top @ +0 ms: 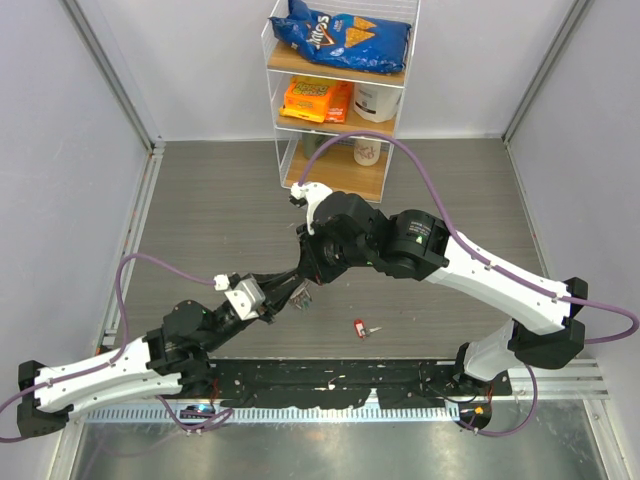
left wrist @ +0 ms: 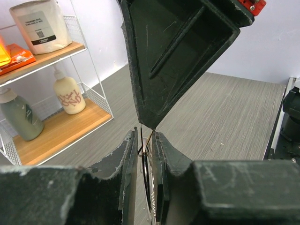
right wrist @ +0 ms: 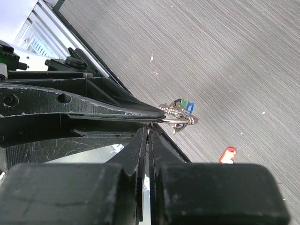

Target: Put the keys on the keyring

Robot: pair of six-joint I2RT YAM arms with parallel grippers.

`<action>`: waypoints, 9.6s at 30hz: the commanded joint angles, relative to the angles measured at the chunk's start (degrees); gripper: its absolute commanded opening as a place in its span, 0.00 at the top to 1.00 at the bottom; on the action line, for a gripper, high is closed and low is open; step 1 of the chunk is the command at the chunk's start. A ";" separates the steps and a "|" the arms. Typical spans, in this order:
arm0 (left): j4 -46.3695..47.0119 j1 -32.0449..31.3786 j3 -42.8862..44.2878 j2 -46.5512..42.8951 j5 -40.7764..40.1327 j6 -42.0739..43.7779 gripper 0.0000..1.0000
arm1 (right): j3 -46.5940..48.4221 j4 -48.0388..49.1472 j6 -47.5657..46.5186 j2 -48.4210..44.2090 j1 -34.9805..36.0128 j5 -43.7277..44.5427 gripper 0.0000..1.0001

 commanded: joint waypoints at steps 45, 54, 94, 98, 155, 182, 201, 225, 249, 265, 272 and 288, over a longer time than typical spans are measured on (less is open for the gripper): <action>1.55 -0.09 -0.46 -3.25 -10.59 -2.18 1.00 | -6.15 7.07 -0.09 -10.62 -2.13 1.64 0.49; 1.81 -0.09 -1.07 -3.78 -20.35 -2.09 1.00 | -25.28 10.06 -0.88 -18.89 -8.02 5.49 0.41; 4.27 -0.01 -4.41 -1.76 -32.32 -1.48 1.00 | -63.55 26.59 14.77 -21.62 -8.38 8.67 0.45; 4.36 -0.01 -4.68 -2.11 -32.23 -1.57 1.00 | -63.99 26.41 15.29 -20.57 -6.27 7.44 0.47; 4.89 -0.01 -4.94 -0.88 -31.26 -1.39 1.00 | -68.12 30.54 24.26 -13.27 1.47 11.74 0.75; 4.80 -0.01 -5.03 -1.41 -30.65 -1.39 1.00 | -66.18 29.84 21.27 -12.92 1.47 15.17 0.94; 4.01 -0.01 -5.47 -4.30 -19.94 -1.39 1.00 | -60.83 25.54 -0.78 -34.80 4.10 1.83 0.94; 6.91 -0.01 -8.54 -12.74 6.44 -2.53 1.00 | -59.68 63.40 3.59 -37.27 4.10 -29.48 0.94; 6.47 -0.01 -8.72 -20.47 21.03 -6.66 1.00 | -60.12 84.59 19.42 -26.02 -0.11 -32.38 0.94; 7.09 0.08 -9.25 -21.71 23.14 -7.63 1.00 | -61.00 87.76 23.38 -23.64 -1.70 -32.47 0.94; 7.09 0.08 -9.25 -22.41 23.49 -7.54 1.00 | -62.49 88.90 25.66 -23.64 -2.14 -31.41 0.94; 6.91 -0.01 -8.90 -21.09 25.96 -7.02 1.00 | -62.32 91.72 30.59 -21.53 -2.40 -30.53 0.94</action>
